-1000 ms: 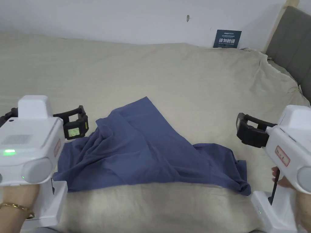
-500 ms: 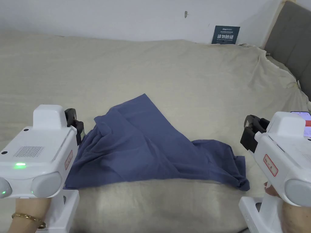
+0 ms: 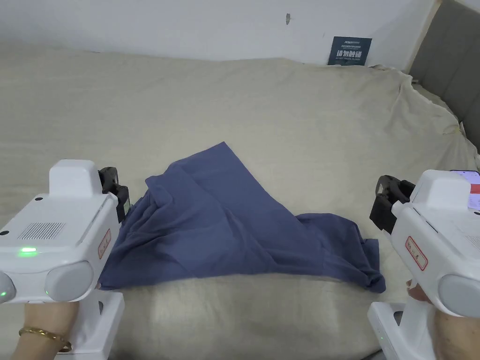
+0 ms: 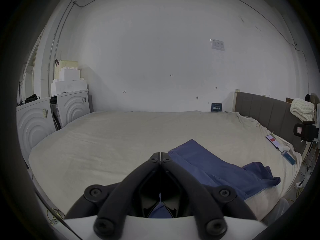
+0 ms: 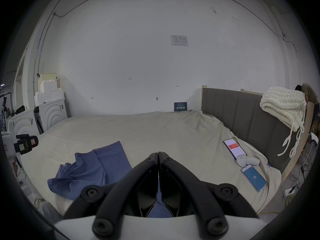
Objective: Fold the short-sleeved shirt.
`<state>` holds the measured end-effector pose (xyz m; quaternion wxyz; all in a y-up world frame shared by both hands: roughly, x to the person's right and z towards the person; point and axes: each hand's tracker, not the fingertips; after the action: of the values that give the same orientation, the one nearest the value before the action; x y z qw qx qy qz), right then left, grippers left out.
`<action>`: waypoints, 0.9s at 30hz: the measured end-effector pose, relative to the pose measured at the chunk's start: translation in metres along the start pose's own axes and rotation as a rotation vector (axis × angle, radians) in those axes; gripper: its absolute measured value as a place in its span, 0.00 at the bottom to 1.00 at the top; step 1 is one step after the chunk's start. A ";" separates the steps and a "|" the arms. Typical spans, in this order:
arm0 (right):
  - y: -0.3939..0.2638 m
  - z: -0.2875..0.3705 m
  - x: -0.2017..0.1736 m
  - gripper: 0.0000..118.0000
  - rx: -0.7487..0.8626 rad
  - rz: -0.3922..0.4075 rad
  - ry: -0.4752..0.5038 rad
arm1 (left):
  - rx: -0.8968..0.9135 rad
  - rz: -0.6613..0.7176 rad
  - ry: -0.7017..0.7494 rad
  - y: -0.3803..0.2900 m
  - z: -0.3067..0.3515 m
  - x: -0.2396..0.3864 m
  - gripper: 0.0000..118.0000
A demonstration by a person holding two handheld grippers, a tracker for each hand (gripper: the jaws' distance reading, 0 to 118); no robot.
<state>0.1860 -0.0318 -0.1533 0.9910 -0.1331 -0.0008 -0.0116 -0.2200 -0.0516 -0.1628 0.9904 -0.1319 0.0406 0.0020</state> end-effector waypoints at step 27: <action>0.005 -0.022 -0.008 0.00 -0.043 0.015 0.032 | -0.142 0.052 -0.173 0.066 -0.095 0.024 1.00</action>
<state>0.1780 -0.0328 -0.1762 0.9879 -0.1539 0.0162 -0.0064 -0.2051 -0.0135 -0.2736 0.9780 -0.1999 -0.0419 0.0421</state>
